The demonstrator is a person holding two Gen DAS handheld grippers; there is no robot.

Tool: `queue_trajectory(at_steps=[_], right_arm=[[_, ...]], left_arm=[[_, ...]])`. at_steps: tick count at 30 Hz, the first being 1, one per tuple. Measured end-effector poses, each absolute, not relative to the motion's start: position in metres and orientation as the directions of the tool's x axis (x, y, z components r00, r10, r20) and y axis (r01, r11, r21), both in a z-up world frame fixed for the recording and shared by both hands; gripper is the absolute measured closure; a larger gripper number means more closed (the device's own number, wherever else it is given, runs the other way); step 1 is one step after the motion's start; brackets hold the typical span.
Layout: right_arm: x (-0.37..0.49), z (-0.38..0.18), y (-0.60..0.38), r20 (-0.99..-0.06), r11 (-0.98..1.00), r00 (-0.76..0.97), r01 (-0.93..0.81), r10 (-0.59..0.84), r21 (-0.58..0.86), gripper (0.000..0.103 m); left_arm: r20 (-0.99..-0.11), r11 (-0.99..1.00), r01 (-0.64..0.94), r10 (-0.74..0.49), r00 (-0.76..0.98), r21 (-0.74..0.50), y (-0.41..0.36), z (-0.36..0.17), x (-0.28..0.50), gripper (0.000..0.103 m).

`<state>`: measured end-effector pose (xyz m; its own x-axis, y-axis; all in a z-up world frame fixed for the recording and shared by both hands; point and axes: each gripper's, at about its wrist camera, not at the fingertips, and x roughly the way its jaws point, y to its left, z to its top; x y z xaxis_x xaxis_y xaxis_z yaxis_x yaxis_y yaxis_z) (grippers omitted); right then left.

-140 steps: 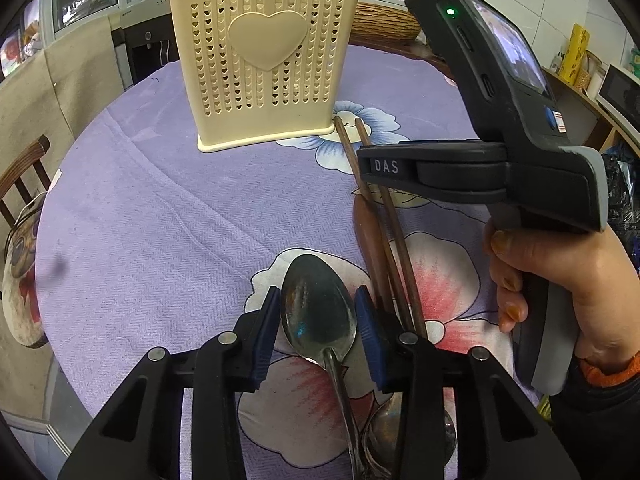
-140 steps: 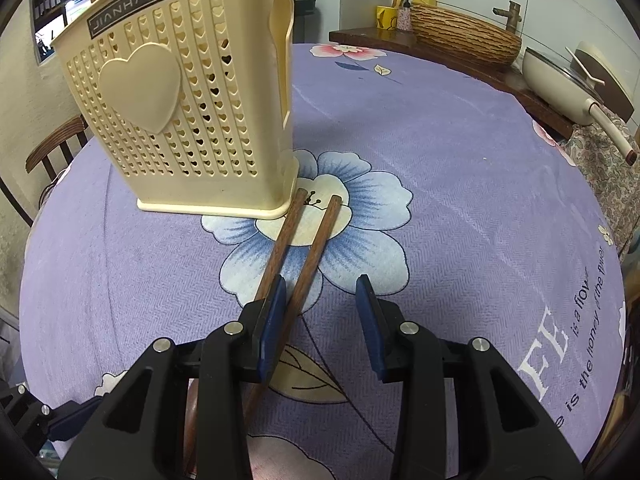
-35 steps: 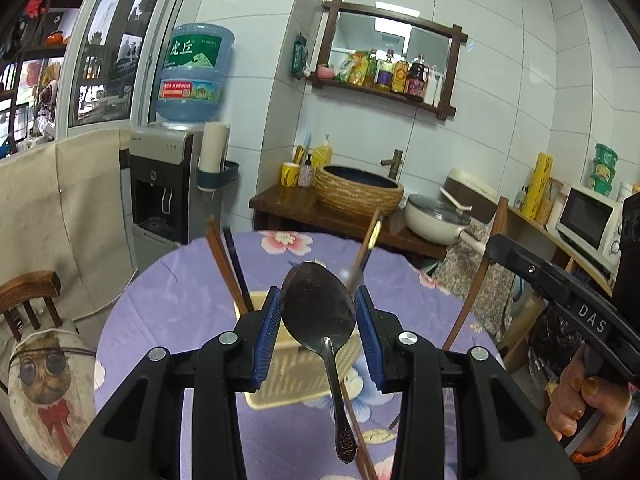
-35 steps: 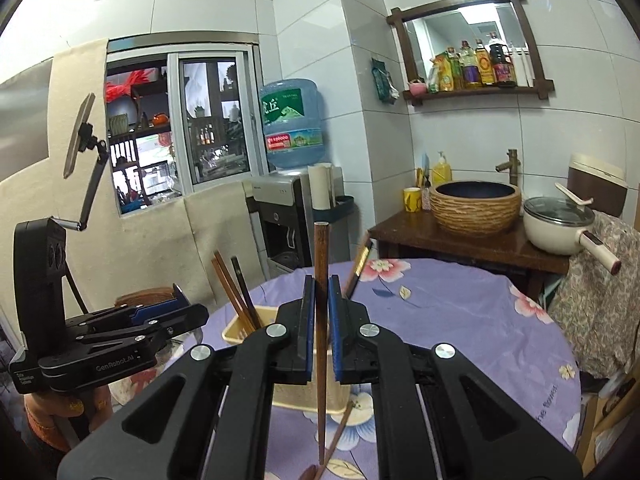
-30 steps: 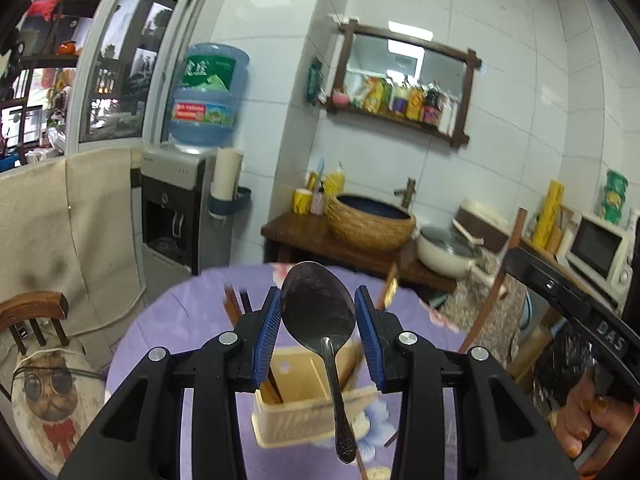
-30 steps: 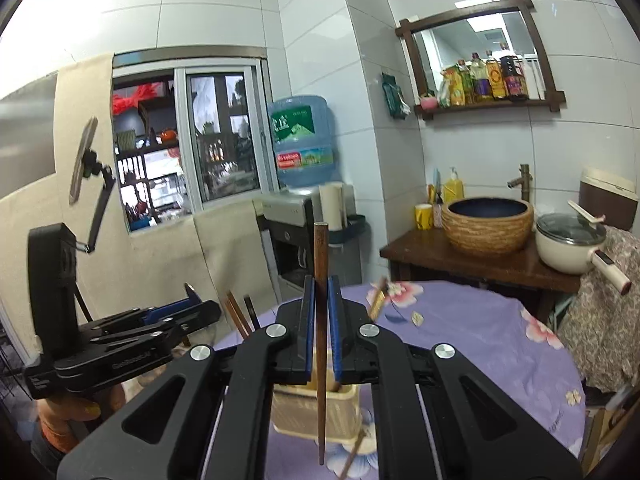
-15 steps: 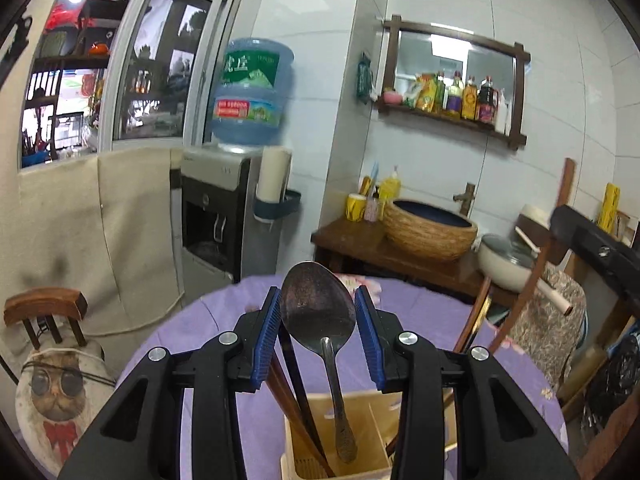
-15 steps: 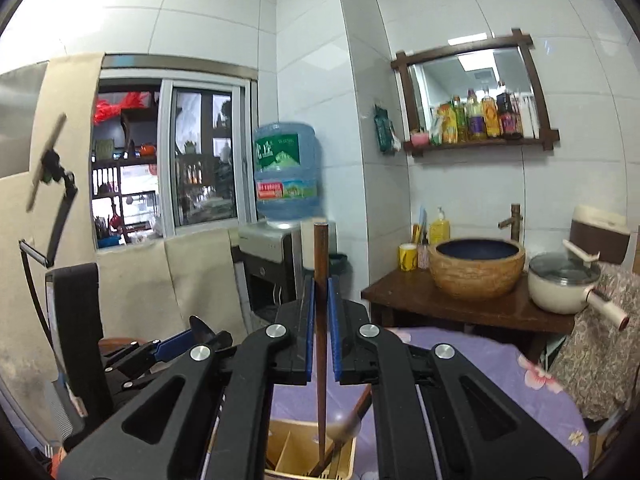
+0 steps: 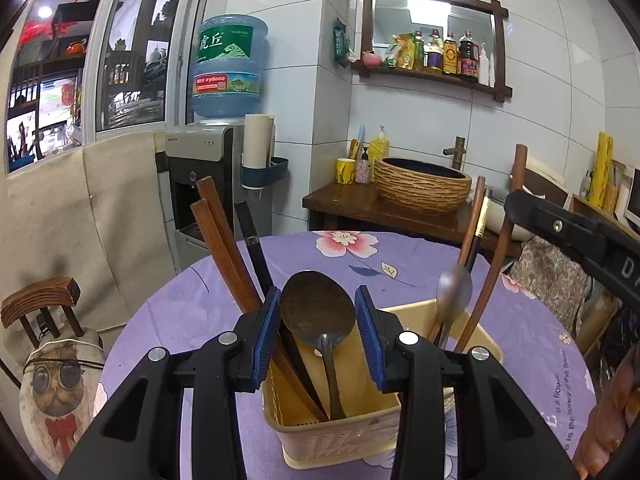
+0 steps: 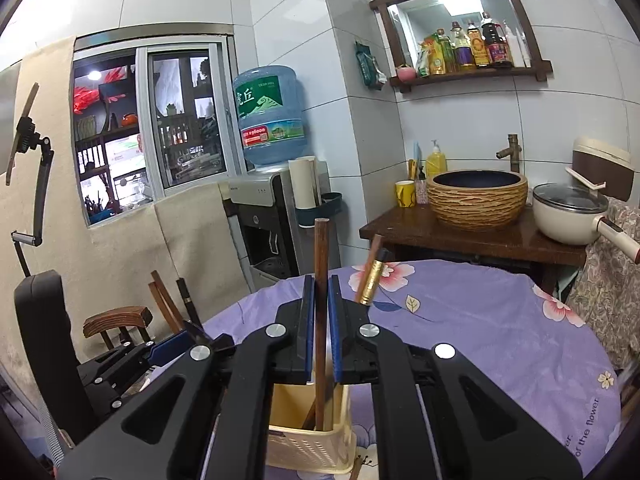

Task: Organize utensils
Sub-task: 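Lower the metal spoon into the holder and open while the right tool drops its chopsticks in, then move the left tool to the wooden-handled spoon while the right tool approaches a brown chopstick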

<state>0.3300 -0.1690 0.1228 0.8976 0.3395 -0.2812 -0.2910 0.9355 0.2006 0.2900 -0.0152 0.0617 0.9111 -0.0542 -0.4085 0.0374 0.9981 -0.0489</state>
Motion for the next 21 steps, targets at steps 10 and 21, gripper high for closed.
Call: queue_trajectory(at_steps=[10, 21], right_arm=[[0.326, 0.115, -0.175, -0.291, 0.941, 0.898, -0.287, 0.33, 0.182, 0.089], [0.287, 0.109, -0.205, -0.237, 0.943, 0.923, -0.256, 0.304, 0.214, 0.052]], left_arm=[[-0.402, 0.997, 0.076, -0.076, 0.913, -0.015, -0.027, 0.059, 0.276, 0.035], [-0.3, 0.997, 0.053, -0.034, 0.953, 0.057, -0.033, 0.067, 0.238, 0.017]])
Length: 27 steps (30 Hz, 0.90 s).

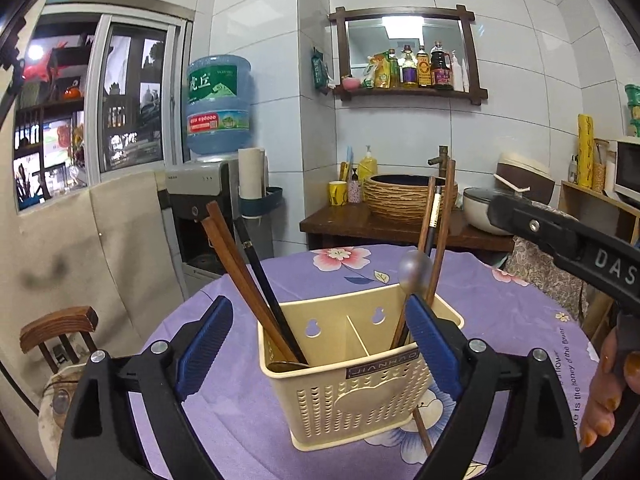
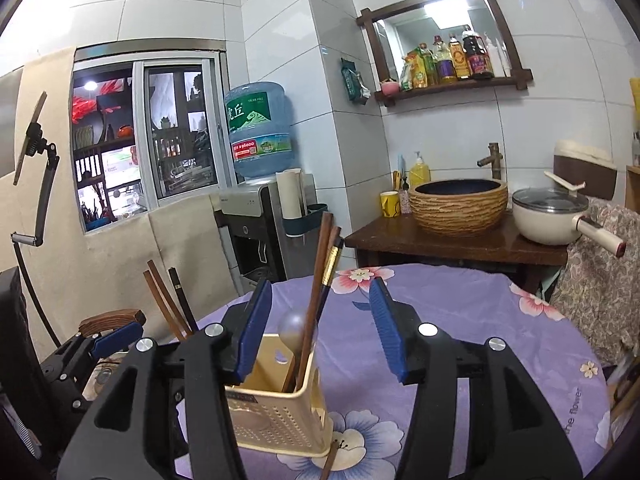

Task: Organize utensils
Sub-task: 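Move the left tool to the wooden-handled spoon while the right tool approaches a brown chopstick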

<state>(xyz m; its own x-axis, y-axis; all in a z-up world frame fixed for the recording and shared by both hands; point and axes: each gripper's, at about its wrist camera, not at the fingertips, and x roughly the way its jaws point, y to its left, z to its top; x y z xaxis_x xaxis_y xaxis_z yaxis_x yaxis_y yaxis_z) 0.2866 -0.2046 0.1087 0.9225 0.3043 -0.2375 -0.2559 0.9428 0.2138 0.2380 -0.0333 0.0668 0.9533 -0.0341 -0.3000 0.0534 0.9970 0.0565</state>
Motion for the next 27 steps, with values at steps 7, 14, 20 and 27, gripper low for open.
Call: queue_trajectory(at_steps=[7, 14, 20, 27], right_arm=[[0.267, 0.085, -0.222, -0.302, 0.953, 0.915, -0.204, 0.267, 0.224, 0.046], [0.279, 0.02, -0.208, -0.563, 0.953, 0.772, -0.201, 0.296, 0.225, 0.046], [0.295, -0.032, -0.176, -0.716, 0.952, 0.628, -0.235, 0.304, 0.197, 0.053], [0.302, -0.059, -0.155, -0.782, 0.965, 0.577, -0.236, 0.236, 0.117, 0.068]], left_arm=[[-0.259, 0.999, 0.03, -0.032, 0.965, -0.01, -0.013, 0.064, 0.202, 0.012], [-0.426, 0.996, -0.006, -0.034, 0.904, -0.092, 0.005, 0.016, 0.181, 0.012], [-0.567, 0.992, -0.014, -0.059, 0.822, -0.124, 0.008, -0.025, 0.175, 0.022], [-0.61, 0.992, 0.019, -0.09, 0.787, -0.122, 0.004, -0.04, 0.171, 0.027]])
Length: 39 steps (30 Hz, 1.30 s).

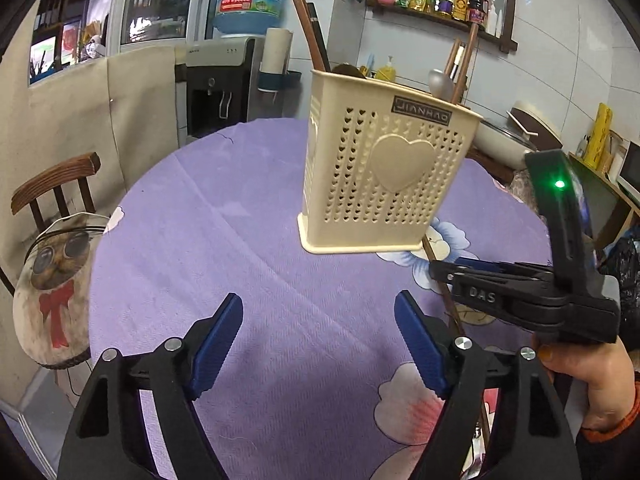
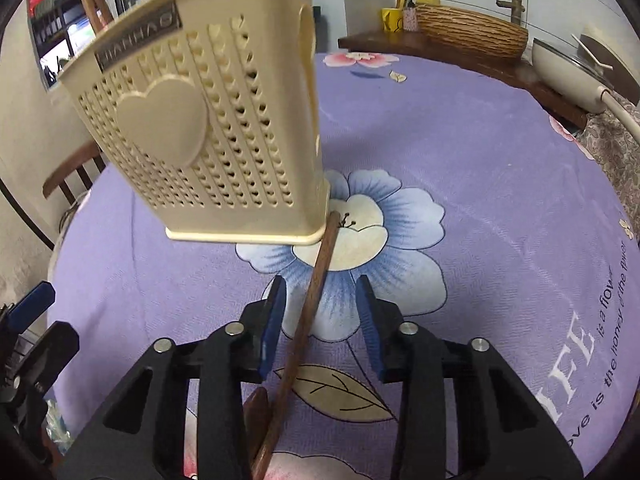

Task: Organize utensils
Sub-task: 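Move the left tool to the wooden-handled spoon while the right tool approaches a brown chopstick, then close the left gripper on the wooden-handled spoon while the right gripper closes on the chopstick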

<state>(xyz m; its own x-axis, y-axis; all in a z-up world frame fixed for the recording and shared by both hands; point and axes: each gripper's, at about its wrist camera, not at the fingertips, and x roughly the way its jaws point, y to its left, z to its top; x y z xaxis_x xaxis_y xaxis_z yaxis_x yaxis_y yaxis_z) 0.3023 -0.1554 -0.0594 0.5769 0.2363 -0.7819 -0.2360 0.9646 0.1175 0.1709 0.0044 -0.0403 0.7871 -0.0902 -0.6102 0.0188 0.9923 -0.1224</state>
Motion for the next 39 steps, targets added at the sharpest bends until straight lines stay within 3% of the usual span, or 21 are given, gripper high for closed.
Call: queue_trajectory(at_steps=[12, 24, 31, 39], right_arm=[[0.298, -0.065, -0.145, -0.785, 0.953, 0.58, -0.298, 0.217, 0.042, 0.09], [0.309, -0.062, -0.175, -0.797, 0.922, 0.545, -0.385, 0.261, 0.038, 0.092], [0.308, -0.064, -0.205, -0.798, 0.931, 0.543, -0.361, 0.26, 0.058, 0.092], [0.301, -0.064, -0.215, -0.795, 0.941, 0.551, -0.331, 0.253, 0.07, 0.092]], left_arm=[[-0.662, 0.983, 0.128, -0.182, 0.727, -0.13, -0.02, -0.052, 0.17, 0.028], [-0.707, 0.96, 0.24, -0.269, 0.654, -0.143, -0.05, -0.06, 0.168, 0.029], [-0.756, 0.944, 0.287, -0.307, 0.578, -0.163, -0.07, -0.074, 0.179, 0.044], [-0.781, 0.953, 0.285, -0.253, 0.57, -0.101, -0.088, -0.075, 0.194, 0.062]])
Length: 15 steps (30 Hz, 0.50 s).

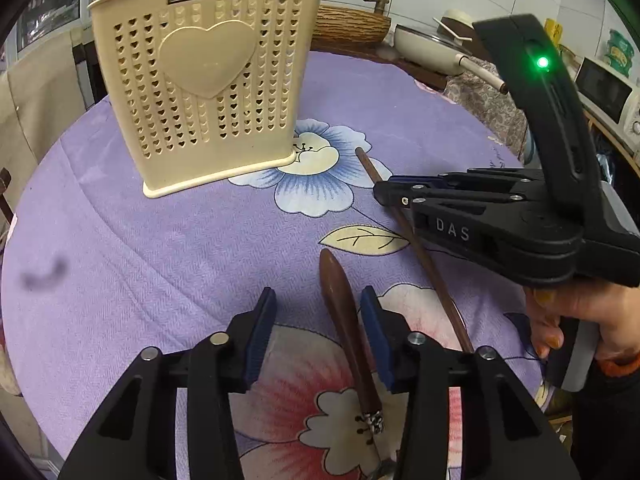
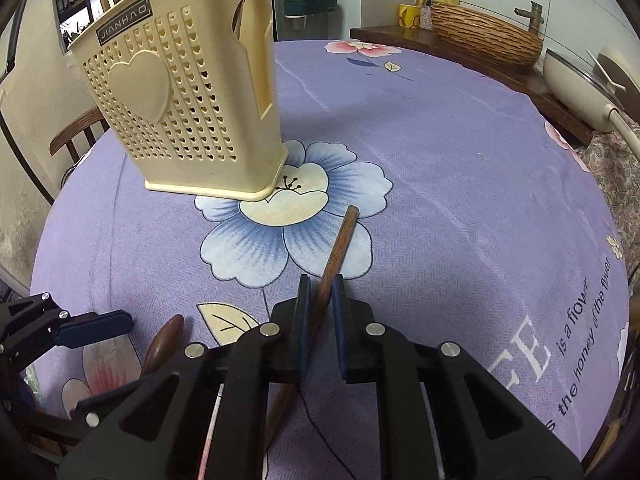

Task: Organize utensils
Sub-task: 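Close the left gripper on the wooden-handled spoon while the right gripper closes on the chopstick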

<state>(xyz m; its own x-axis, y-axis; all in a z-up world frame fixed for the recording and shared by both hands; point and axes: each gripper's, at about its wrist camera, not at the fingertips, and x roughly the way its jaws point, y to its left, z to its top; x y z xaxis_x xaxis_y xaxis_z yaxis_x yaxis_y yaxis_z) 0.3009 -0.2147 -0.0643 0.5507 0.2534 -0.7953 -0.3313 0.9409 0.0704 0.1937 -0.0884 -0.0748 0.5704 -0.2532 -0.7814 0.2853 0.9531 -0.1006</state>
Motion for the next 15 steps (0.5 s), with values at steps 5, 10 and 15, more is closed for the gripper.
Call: queue_trajectory(at_steps=[5, 10, 15], right_arm=[[0.303, -0.064, -0.211, -0.8, 0.954, 0.554, -0.292, 0.23, 0.072, 0.092], [0.308, -0.065, -0.208, -0.798, 0.969, 0.569, -0.237, 0.199, 0.072, 0.092], [0.308, -0.065, -0.205, -0.794, 0.972, 0.582, -0.231, 0.174, 0.045, 0.092]], left_arm=[[-0.791, 0.955, 0.292, -0.209, 0.574, -0.04, -0.103, -0.076, 0.196, 0.071], [-0.791, 0.958, 0.284, -0.197, 0.579, -0.031, -0.107, -0.076, 0.197, 0.084], [-0.789, 0.958, 0.284, -0.197, 0.582, -0.029, -0.106, -0.075, 0.197, 0.084]])
